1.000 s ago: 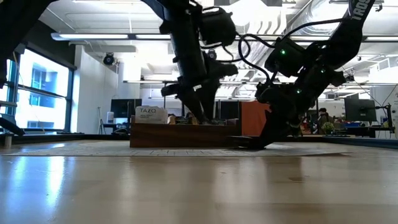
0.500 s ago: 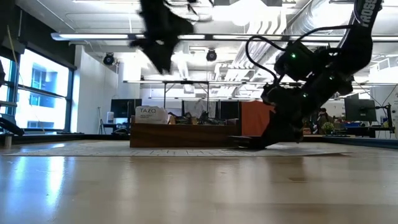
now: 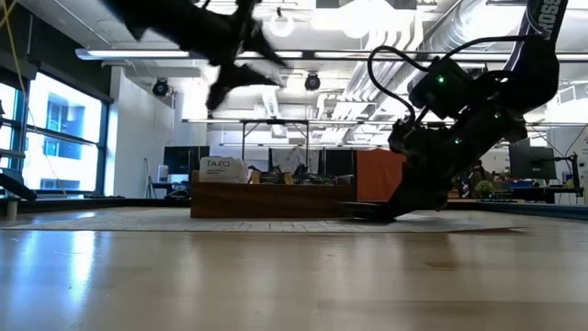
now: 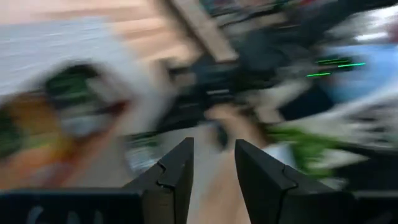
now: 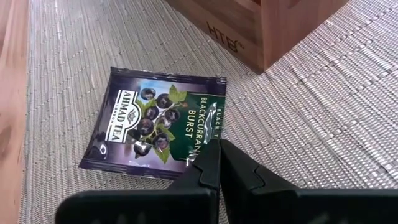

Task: Pick & Place Tea
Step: Put the violet tea bag into the right section of the wooden organizer

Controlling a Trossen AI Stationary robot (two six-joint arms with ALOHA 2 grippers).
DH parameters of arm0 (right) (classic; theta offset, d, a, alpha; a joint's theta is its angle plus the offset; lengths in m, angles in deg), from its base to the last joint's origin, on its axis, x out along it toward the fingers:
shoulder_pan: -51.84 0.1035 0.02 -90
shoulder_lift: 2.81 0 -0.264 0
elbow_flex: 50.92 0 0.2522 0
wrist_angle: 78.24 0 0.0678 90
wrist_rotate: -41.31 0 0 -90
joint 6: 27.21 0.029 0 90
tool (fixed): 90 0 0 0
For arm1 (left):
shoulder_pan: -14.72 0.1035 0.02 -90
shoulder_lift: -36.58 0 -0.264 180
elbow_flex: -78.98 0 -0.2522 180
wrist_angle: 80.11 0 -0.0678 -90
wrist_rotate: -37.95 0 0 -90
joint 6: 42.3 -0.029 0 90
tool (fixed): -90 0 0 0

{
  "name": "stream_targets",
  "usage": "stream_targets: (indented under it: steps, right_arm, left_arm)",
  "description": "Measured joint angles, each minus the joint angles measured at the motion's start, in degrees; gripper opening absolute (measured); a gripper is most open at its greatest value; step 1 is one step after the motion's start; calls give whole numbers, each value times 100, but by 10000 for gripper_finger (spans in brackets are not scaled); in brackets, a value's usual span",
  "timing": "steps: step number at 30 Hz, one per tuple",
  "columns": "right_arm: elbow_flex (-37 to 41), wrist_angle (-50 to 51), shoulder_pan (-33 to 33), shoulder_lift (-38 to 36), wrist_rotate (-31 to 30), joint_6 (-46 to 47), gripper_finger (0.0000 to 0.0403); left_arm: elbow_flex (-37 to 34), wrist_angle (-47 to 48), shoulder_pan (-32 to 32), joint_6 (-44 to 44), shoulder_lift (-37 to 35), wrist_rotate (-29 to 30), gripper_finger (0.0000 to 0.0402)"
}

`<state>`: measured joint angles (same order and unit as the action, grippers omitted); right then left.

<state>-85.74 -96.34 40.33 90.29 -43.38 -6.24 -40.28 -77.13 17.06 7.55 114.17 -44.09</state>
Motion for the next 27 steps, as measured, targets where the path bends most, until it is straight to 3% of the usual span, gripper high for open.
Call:
stream_targets:
  steps: [2,5,10,18,27]
  right_arm:
    - [0,-33,0,0,-24,2,0]
    - [-1,-157,0,2,-18,0,0]
    - [-2,-251,-2,2,22,61,0]
    - [-11,-139,80,-1,-125,-69,0]
    - [-24,83,371,-18,-556,-481,0]
  left_arm:
    - [-232,-1144,-70,-3,265,-320,117]
    - [-316,-1645,-191,-3,692,-426,117]
    - [-187,-1600,-371,210,1237,-383,117]
    - [335,-1627,-390,1237,2082,-1007,117]
    - [591,-1445,-388,2134,2782,-997,117]
